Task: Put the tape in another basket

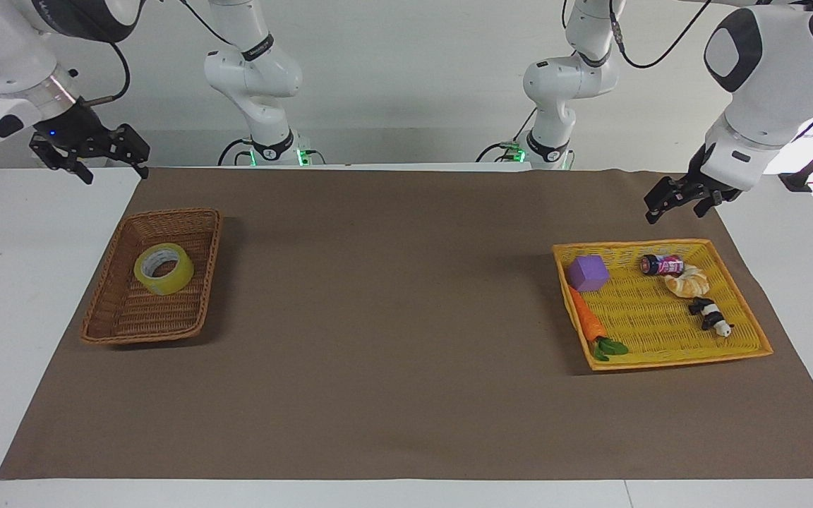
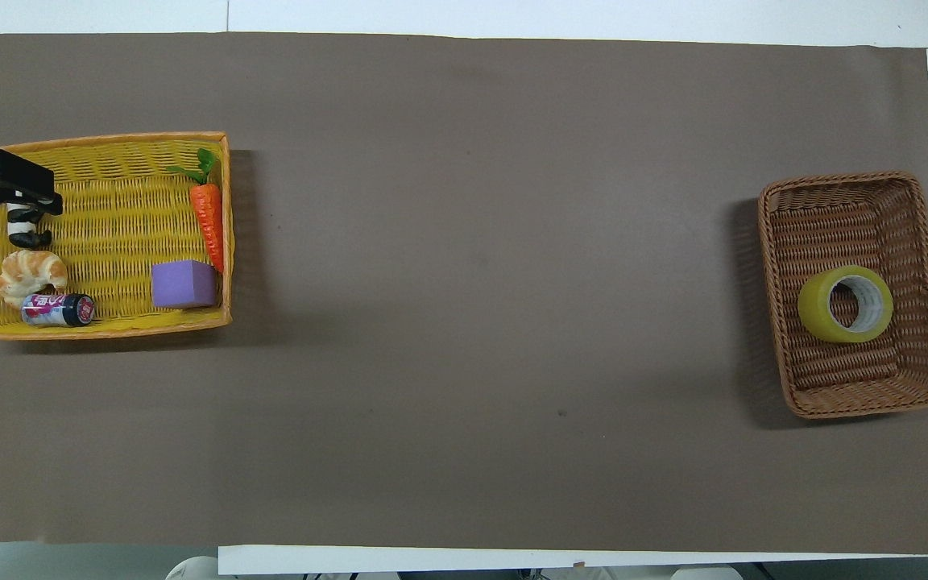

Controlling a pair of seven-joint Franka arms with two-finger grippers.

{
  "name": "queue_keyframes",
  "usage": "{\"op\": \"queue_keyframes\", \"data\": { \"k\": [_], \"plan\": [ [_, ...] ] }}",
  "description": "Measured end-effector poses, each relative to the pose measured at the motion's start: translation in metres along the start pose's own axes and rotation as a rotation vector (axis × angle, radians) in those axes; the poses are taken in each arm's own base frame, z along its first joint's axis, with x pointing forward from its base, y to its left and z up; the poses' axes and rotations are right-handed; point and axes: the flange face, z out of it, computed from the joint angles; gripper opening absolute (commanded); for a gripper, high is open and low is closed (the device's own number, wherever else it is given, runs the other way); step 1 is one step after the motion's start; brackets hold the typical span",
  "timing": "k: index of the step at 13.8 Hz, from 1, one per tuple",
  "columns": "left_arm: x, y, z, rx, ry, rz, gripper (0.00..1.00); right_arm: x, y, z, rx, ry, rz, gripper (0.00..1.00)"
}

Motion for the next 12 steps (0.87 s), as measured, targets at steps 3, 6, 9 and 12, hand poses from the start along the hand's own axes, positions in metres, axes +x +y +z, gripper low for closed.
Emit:
{"op": "queue_keyframes", "data": {
  "k": [3, 6, 9, 12],
  "plan": [
    [0.000, -0.002, 0.000, 0.000, 0.000, -0.004, 0.99, 0.005, -0.036, -0.001, -0.047, -0.034, 0.000, 1.00],
    [0.000, -0.002, 0.000, 0.000, 0.000, -0.004, 0.99, 0.001, -0.045, -0.006, -0.056, -0.029, 0.026, 1.00],
    [0.000, -0.002, 0.000, 0.000, 0.000, -0.004, 0.99, -0.009, -0.027, 0.005, -0.041, -0.054, 0.060, 1.00],
    [0.000, -0.002, 0.000, 0.000, 0.000, -0.004, 0.99, -0.014, -0.019, 0.007, -0.035, -0.056, 0.075, 1.00]
  ]
}}
